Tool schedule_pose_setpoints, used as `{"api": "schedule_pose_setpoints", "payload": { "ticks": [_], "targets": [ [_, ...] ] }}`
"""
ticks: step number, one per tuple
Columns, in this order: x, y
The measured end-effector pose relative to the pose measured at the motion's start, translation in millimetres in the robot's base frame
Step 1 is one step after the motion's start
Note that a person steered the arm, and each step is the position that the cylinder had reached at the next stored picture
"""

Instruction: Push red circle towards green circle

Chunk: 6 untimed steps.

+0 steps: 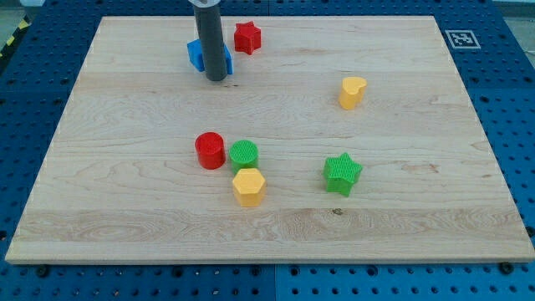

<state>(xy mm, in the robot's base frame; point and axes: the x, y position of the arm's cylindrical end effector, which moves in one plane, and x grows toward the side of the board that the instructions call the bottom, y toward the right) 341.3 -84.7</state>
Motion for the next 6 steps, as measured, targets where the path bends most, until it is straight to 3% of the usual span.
{"api": "schedule_pose_setpoints", "payload": {
  "ticks": [1,3,4,6],
  "targets": [
    [38,-9],
    [159,-33],
    [192,-28],
    [155,-23]
  ]
}}
